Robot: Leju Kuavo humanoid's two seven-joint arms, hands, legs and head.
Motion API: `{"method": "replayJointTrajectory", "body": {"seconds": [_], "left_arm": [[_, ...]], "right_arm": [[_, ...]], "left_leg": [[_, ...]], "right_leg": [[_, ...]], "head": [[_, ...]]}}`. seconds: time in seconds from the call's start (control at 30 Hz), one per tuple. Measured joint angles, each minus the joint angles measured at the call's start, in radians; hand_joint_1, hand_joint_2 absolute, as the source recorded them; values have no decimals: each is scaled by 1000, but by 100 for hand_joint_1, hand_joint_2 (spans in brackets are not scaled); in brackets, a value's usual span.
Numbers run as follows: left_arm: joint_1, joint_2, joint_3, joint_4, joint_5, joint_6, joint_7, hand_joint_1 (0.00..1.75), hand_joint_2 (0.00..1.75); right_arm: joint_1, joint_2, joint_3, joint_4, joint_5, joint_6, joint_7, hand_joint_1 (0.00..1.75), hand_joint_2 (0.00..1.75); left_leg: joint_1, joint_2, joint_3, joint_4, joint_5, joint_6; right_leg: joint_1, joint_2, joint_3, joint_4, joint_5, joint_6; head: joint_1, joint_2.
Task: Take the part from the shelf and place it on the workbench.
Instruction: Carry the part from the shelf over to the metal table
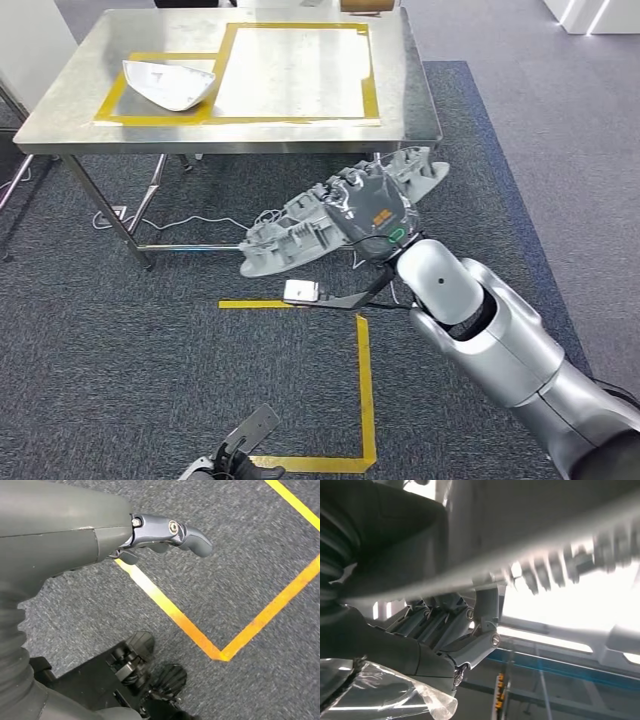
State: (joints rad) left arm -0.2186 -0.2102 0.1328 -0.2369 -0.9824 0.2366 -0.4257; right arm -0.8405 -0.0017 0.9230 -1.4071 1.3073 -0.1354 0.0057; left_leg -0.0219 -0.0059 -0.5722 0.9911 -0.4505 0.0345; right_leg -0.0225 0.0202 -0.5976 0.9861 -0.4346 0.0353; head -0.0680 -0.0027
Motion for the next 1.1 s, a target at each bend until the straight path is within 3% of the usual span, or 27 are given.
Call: {"method": "replayJointTrajectory", "body": {"seconds": [0.2,0.57,0.6,0.7,0.77,0.83,0.9,0.93,0.97,1.03,1.1], "left_arm": [[-1,-5,-7,0,0,2,2,0,175],[-1,-5,-9,0,4,-2,9,0,175],[-1,-5,-9,0,6,-9,6,0,175],[-2,-5,-11,0,13,-37,-12,0,175],[-3,-5,-12,-1,16,-44,-17,0,175],[-3,-5,-13,-1,19,-45,-17,0,175],[-1,-5,-16,-1,19,-44,-17,0,175],[0,-5,-18,-1,19,-44,-16,0,175],[1,-6,-20,-1,19,-44,-16,0,175],[2,-5,-25,-1,19,-43,-16,0,175],[0,-5,-27,-1,19,-43,-15,0,175]], "right_arm": [[-16,46,35,19,-2,2,0,175,175],[-37,56,76,43,3,3,10,175,175],[-42,56,80,44,3,3,13,175,175],[-52,57,91,46,1,6,18,175,175],[-61,57,95,47,-2,9,20,175,175],[-69,57,99,49,-3,11,23,175,175],[-70,56,102,50,-3,14,26,175,175],[-69,56,104,51,-3,15,27,175,175],[-69,56,106,51,-3,16,28,175,175],[-69,55,109,53,-3,18,29,175,175],[-72,53,110,55,-3,18,30,175,175]], "left_leg": [[0,0,-1,0,0,0],[0,0,-1,0,0,0],[-2,0,-1,1,-1,1],[-1,0,13,-18,-11,27],[4,1,31,-30,-12,38],[6,4,40,-31,-10,37],[8,5,48,-30,-17,30],[11,5,55,-29,-23,24],[15,5,64,-28,-32,17],[23,5,84,-21,-56,-2],[25,8,90,-13,-77,-19]], "right_leg": [[0,0,0,0,0,0],[0,0,0,0,0,0],[-1,0,1,-3,2,1],[-3,-2,-5,18,18,19],[-3,-6,-41,76,0,24],[-3,-9,-111,190,-51,23],[-5,-10,-177,283,-74,23],[-7,-11,-187,282,-60,24],[-9,-14,-177,243,-30,27],[-11,-24,-130,113,42,37],[-6,-30,-93,33,60,26]], "head": [[0,0],[0,0],[0,0],[0,0],[3,0],[5,0],[5,0],[5,0],[5,0],[6,0],[8,0]]}}
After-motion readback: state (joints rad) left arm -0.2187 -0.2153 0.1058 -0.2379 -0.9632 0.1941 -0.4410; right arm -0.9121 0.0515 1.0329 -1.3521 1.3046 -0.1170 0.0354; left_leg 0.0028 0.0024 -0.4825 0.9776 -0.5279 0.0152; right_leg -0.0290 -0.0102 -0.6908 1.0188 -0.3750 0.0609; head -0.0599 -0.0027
